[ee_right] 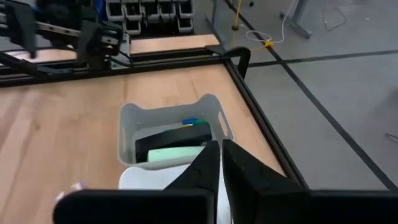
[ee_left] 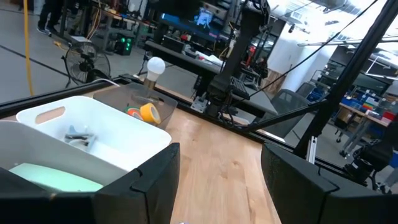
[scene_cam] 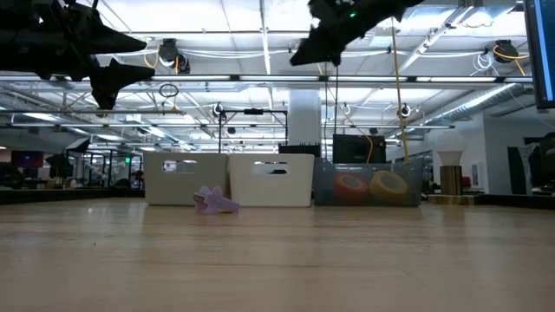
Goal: Pick and place Stapler, Stapler remover, tape
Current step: Put the violet staple remover into the white bin
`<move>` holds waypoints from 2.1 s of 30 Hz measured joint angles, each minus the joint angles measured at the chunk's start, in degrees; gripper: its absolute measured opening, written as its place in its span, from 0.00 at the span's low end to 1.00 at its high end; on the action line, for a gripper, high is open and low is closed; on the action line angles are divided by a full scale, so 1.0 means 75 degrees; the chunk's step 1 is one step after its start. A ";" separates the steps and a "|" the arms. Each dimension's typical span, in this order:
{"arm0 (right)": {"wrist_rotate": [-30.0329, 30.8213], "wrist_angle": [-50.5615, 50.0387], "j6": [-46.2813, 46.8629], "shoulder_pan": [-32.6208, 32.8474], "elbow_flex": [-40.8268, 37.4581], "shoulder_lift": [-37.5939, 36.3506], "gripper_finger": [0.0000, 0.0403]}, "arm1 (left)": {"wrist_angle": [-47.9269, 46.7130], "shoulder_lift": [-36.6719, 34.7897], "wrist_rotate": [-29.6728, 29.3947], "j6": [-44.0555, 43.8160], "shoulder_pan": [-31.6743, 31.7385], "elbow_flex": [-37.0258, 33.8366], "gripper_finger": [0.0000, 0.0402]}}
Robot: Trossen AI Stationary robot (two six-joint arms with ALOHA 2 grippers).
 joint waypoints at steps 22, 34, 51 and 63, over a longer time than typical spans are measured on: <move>0.0409 0.1601 0.1903 -0.0003 -0.5462 -0.5773 0.00 | 0.0748 0.0189 -0.0121 -0.0172 -0.0105 0.0213 0.56; 0.0405 0.1599 0.2052 -0.0003 -0.6636 -0.7796 0.00 | -0.2117 0.2801 -0.0109 0.0187 -0.0496 0.3348 0.56; 0.0376 0.1602 0.2763 -0.0003 -0.7904 -0.9119 0.01 | -0.6072 0.7016 0.0642 -0.0782 -0.0870 0.7109 0.56; -0.0053 0.1599 0.2765 -0.0004 -0.8151 -0.9625 0.01 | -0.6500 0.8711 0.1668 -0.1988 -0.0870 0.7414 0.56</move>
